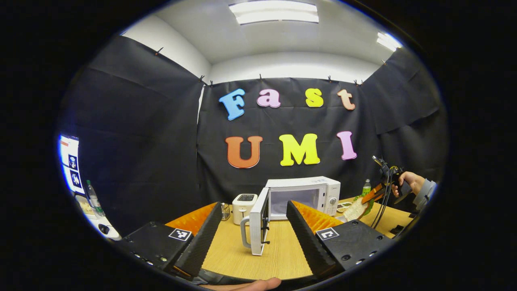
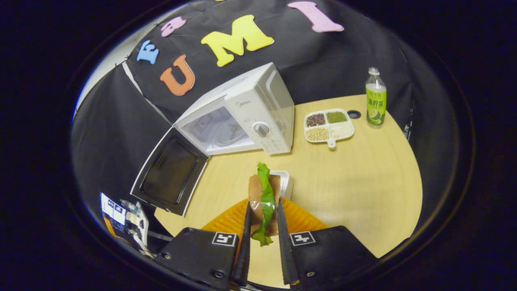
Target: Open the microwave oven with the left hand, put the food in, and close the microwave oven.
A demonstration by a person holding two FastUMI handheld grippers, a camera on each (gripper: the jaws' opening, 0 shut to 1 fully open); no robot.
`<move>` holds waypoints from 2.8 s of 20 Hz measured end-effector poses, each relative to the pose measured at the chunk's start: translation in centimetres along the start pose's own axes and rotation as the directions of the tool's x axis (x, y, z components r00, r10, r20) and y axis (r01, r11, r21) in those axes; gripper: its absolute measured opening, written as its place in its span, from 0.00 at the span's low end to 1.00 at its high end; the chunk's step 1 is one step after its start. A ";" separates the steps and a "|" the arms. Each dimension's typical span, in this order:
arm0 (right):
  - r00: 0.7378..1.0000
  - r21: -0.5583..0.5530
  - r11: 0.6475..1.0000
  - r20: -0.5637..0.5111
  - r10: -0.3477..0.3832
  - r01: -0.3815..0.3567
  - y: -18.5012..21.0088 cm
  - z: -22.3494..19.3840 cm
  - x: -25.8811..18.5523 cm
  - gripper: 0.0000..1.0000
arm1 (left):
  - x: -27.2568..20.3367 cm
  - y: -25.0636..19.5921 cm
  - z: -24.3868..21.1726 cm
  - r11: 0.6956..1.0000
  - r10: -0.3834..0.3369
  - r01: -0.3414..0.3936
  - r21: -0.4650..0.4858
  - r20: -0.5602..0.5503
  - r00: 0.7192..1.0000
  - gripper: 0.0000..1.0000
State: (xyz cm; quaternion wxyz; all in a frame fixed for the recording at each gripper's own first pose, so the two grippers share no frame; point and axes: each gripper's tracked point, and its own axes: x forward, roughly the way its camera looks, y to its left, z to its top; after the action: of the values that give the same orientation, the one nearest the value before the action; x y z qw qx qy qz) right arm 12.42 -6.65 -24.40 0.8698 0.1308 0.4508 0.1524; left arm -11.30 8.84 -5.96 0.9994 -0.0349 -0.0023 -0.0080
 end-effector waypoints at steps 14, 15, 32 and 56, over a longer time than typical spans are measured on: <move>0.975 -0.454 0.869 0.184 -0.126 0.198 10.4 -0.1 0.8 0.35 | 0.6 1.0 -3.4 1.000 -0.015 0.016 0.007 -0.091 0.996 0.84; 0.973 -0.483 0.852 0.192 -0.125 0.204 11.1 -0.3 1.7 0.35 | 0.7 0.8 -3.5 1.000 -0.022 0.023 0.007 -0.095 0.995 0.84; 0.869 -0.414 0.862 0.491 -0.058 0.292 18.2 5.3 14.3 0.35 | 5.1 3.0 -7.3 0.999 0.039 -0.042 -0.021 -0.130 0.991 0.95; 0.695 0.353 0.934 0.656 -0.294 0.062 14.4 15.3 28.0 0.40 | 9.2 5.4 -4.3 0.997 0.058 -0.060 0.056 0.042 0.997 0.95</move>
State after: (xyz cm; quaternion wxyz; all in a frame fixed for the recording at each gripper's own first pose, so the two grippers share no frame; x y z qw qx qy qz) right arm 38.27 15.88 -31.42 0.9547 0.2658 0.1169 -0.0655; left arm -2.00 13.77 -10.57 0.9995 -0.0066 -0.0214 0.0224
